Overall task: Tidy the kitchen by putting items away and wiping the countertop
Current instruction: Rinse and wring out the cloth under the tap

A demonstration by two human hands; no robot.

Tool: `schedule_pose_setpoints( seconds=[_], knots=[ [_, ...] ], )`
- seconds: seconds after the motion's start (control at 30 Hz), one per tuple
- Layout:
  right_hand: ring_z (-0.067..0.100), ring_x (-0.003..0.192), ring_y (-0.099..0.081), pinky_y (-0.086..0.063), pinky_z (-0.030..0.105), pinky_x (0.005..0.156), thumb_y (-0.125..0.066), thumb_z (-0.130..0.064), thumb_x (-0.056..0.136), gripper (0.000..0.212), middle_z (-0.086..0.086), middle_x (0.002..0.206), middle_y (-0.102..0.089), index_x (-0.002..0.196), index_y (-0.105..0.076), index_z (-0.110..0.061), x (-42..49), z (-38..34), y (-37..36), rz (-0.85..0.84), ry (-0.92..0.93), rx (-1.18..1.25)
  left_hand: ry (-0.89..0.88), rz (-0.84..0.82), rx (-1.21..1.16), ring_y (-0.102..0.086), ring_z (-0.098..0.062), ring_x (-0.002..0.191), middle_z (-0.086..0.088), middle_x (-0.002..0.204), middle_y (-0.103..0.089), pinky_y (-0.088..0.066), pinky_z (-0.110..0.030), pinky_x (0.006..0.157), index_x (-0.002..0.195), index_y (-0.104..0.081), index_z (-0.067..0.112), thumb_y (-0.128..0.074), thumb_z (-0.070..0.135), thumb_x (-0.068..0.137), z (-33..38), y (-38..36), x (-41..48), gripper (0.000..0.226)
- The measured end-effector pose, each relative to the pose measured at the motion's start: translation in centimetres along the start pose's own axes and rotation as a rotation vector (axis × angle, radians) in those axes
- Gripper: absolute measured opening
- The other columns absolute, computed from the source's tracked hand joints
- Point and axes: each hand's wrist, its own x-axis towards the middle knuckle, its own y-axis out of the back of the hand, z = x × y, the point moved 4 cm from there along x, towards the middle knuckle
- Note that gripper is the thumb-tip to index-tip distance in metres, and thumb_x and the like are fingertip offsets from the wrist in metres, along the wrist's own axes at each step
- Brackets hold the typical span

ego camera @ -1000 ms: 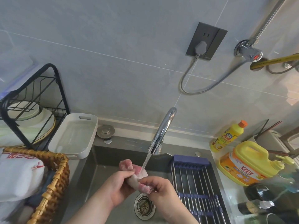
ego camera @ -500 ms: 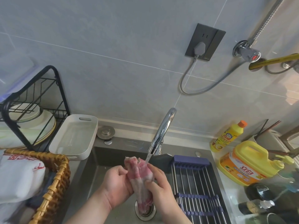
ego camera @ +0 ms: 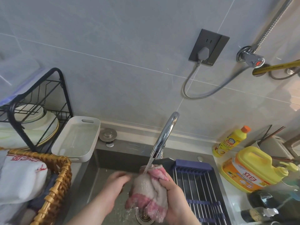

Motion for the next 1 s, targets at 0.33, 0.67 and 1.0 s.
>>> schedule_pose_setpoints(
  seconds=[0.33, 0.67, 1.0],
  knots=[
    [0.052, 0.135, -0.039, -0.027, 0.061, 0.114, -0.026, -0.038, 0.102, 0.067, 0.039, 0.149, -0.032, 0.145, -0.035, 0.012, -0.8, -0.2, -1.1, -0.13, -0.104, 0.128, 0.092, -0.406, -0.514, -0.065, -0.034, 0.095, -0.021, 0.111, -0.067, -0.057, -0.045, 0.077, 0.102, -0.077, 0.011, -0.073, 0.009, 0.078, 1.0, -1.6, -2.7, 0.024],
    [0.06, 0.118, -0.053, -0.036, 0.07, 0.104, -0.06, 0.025, 0.064, 0.027, 0.044, 0.126, -0.053, 0.088, -0.065, 0.013, 0.4, 0.0, 0.8, -0.217, 0.113, -0.098, -0.143, -0.37, -0.432, -0.063, -0.031, 0.079, -0.013, 0.077, -0.064, -0.048, -0.037, 0.071, 0.056, -0.058, 0.016, -0.064, -0.018, 0.054, 2.5, -0.9, -2.1, 0.035],
    [0.051, 0.106, -0.064, -0.046, 0.066, 0.098, -0.063, -0.022, 0.089, 0.04, 0.036, 0.114, -0.065, 0.113, -0.067, 0.009, 1.0, 0.9, -1.7, 0.089, 0.097, -0.275, -0.23, -0.12, -0.405, -0.068, -0.032, 0.077, -0.017, 0.079, -0.071, -0.053, -0.037, 0.067, 0.064, -0.063, 0.015, -0.066, 0.003, 0.077, 3.2, 0.6, -2.7, 0.019]
  ],
)
